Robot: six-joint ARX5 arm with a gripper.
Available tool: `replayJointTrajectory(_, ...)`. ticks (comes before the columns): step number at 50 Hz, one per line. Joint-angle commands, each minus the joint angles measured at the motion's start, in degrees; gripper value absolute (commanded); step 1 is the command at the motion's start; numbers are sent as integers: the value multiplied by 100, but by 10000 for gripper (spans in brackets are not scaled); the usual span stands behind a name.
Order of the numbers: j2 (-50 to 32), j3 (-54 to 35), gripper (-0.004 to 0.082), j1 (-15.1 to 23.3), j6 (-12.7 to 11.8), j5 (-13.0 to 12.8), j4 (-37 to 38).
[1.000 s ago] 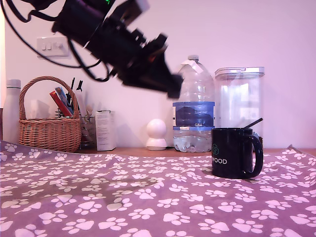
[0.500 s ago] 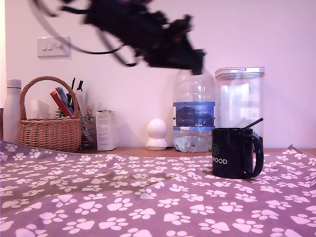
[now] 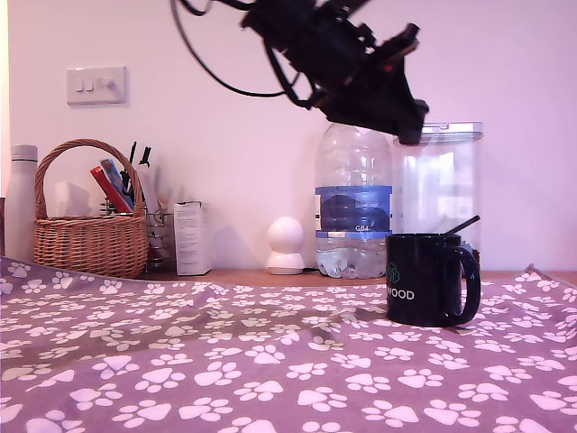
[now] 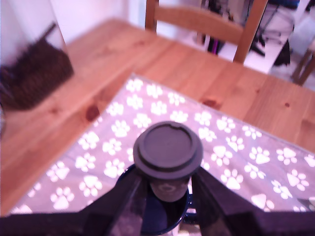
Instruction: Pick up the coffee capsules from the table one by one and drop them inside the nearest coffee cup
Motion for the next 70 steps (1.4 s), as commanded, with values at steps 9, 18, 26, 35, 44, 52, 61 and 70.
replayJointTrajectory(9, 1080, 1143, 199, -57, 55, -164, -1027)
replayJointTrajectory(18, 1547, 1637, 199, -70, 162, -291, -1467)
replayJointTrajectory(26, 1687, 1668, 199, -66, 199, -363, -1515)
replayJointTrajectory(35, 1694, 1668, 199, -70, 282, -393, -1515)
replayJointTrajectory(44, 1694, 1668, 199, -70, 280, -393, -1602)
replayJointTrajectory(52, 1694, 1668, 199, -70, 282, -396, -1591)
replayJointTrajectory(61, 1694, 1668, 229, -70, 302, -402, -1462)
replayJointTrajectory(70, 1694, 1668, 727, -70, 319, -479, -1325)
